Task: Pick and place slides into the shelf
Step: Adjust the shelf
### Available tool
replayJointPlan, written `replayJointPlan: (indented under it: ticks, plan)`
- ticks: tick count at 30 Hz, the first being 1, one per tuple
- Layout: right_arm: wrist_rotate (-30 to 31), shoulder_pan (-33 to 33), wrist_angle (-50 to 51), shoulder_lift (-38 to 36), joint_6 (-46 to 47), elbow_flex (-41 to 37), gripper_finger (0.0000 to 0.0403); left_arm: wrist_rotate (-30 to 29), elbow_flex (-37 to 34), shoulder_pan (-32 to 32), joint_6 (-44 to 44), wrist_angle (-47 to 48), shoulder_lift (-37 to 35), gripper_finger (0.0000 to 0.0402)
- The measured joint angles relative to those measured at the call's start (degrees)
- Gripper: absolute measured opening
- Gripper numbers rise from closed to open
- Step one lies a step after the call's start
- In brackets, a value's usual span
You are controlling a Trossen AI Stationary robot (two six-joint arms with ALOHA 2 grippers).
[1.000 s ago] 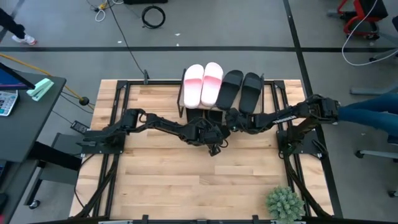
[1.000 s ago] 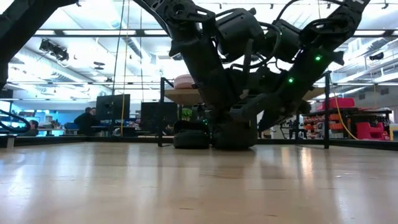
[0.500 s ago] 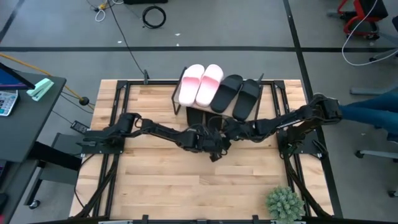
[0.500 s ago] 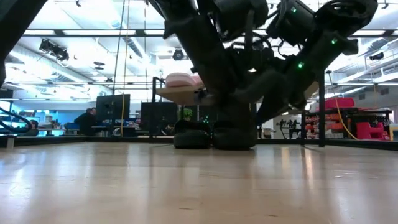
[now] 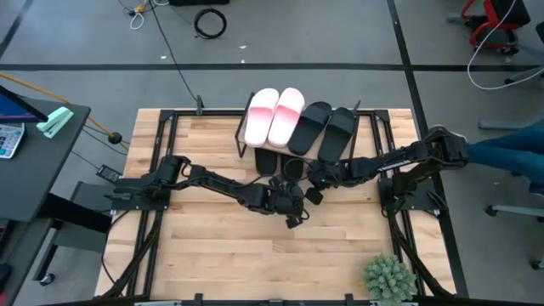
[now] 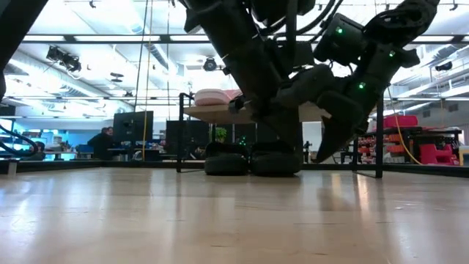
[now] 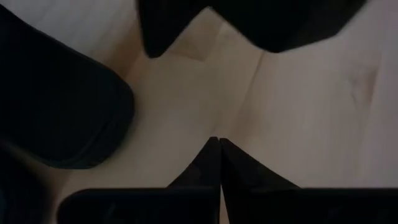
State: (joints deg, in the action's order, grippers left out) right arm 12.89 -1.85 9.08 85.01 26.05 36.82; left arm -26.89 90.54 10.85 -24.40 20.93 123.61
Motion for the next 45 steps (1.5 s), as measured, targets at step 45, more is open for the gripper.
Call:
replayJointPlan:
  ticks: [45]
  plan:
    - [32.0,36.5,0.8,-4.2,4.5,-0.1,0.0000,0.0,0.0,4.5,2.6,9.1,-0.7,0.0004]
